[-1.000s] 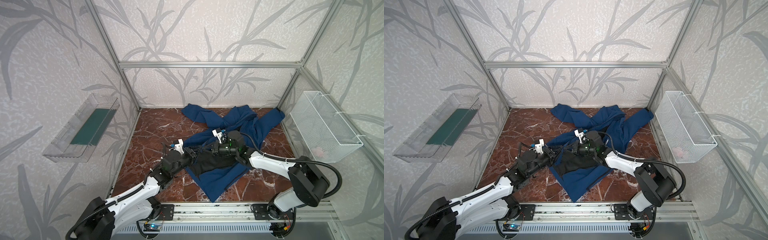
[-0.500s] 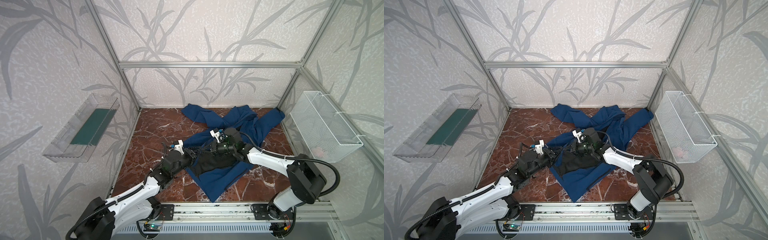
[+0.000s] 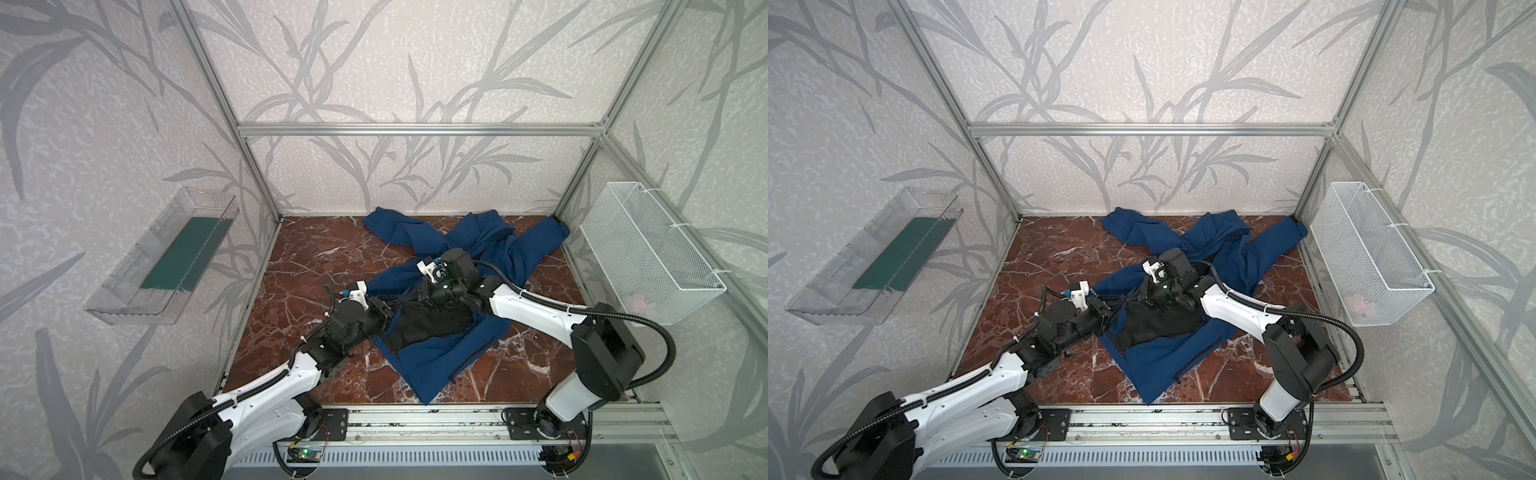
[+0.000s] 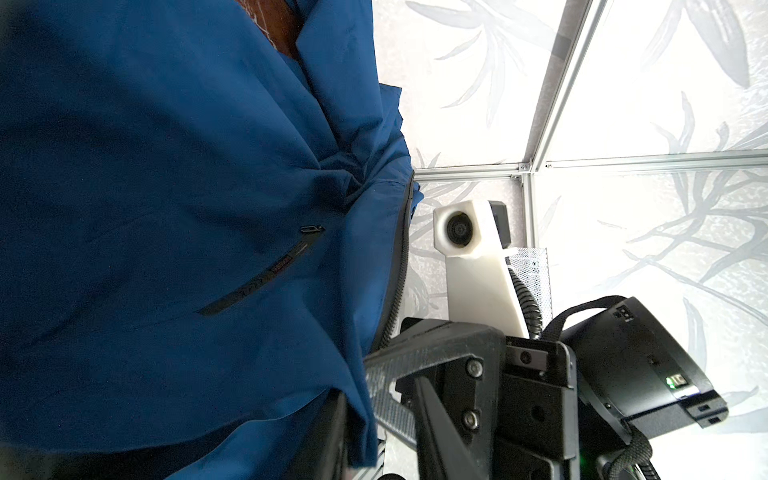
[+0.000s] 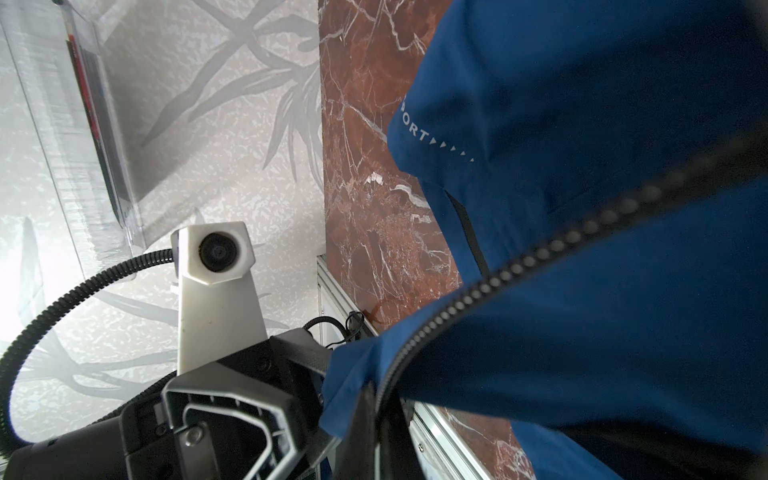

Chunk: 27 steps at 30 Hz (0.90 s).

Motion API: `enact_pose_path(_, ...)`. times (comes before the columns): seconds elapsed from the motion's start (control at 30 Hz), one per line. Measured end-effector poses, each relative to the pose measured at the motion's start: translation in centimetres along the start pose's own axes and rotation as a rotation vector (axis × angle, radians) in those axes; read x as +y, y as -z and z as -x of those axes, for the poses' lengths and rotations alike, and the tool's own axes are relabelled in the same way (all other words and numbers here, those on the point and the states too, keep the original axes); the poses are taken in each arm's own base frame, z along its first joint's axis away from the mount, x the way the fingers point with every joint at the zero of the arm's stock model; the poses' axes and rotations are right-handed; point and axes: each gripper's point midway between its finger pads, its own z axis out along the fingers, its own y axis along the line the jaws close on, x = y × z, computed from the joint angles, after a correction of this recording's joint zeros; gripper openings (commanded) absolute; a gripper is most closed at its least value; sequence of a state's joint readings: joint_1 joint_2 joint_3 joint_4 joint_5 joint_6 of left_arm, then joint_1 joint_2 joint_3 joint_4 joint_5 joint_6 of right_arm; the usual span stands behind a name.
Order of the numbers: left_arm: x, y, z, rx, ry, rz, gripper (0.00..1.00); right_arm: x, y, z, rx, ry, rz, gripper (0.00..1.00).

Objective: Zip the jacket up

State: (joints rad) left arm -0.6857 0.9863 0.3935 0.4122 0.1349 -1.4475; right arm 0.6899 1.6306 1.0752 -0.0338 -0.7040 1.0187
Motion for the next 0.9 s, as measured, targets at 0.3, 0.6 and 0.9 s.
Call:
enact_pose_path(0.3,0.1,0.0,0.1,-0.004,0.001,0.006,0.18,0.3,0.0,0.1,0.021,-0.015,-0.047,0.00)
enact_pose_path(0.6,0.6,0.2,0.4,-0.025,0.001,0.023,0.00,0.1,-0.1,0.2,0.016,-0.033,-0.083,0.50)
enact_pose_path(0.9,-1.1,2.3,1.4,-0.051,-0.050,-0.021,0.00,-0.2,3.6,-2.6,-0.093,-0.065,-0.157,0.61)
